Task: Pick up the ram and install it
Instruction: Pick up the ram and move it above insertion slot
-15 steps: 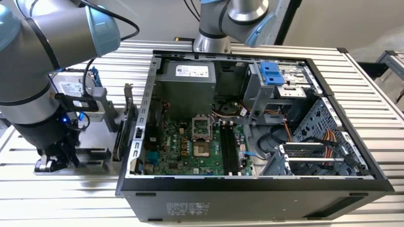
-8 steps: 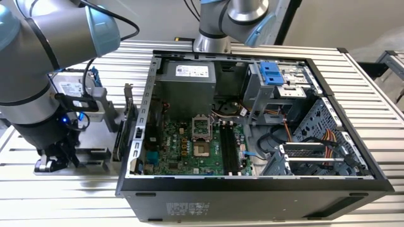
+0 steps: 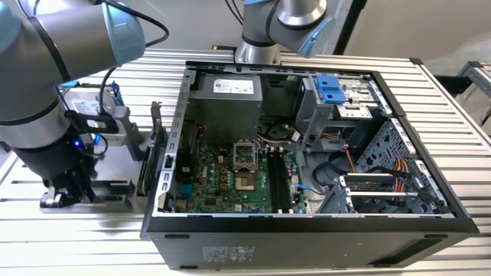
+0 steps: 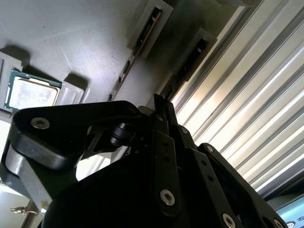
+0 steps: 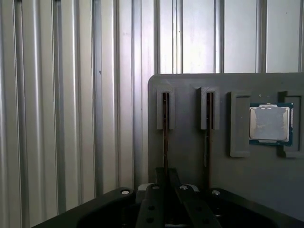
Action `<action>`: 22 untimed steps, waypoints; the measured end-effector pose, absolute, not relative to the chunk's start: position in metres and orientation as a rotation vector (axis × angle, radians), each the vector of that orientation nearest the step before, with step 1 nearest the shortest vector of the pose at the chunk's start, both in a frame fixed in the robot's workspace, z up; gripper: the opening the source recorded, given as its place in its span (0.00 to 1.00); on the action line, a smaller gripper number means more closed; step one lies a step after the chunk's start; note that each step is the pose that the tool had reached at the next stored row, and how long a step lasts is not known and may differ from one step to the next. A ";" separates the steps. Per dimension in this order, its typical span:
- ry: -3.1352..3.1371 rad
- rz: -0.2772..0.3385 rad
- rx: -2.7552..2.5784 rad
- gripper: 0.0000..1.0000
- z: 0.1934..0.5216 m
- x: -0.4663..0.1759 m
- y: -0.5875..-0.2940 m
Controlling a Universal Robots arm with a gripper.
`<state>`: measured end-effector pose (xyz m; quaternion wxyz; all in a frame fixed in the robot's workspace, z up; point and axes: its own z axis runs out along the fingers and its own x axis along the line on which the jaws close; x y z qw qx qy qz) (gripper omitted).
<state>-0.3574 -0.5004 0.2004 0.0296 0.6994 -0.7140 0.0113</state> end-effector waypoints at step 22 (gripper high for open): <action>-2.202 0.035 2.157 0.00 0.219 -0.357 -0.500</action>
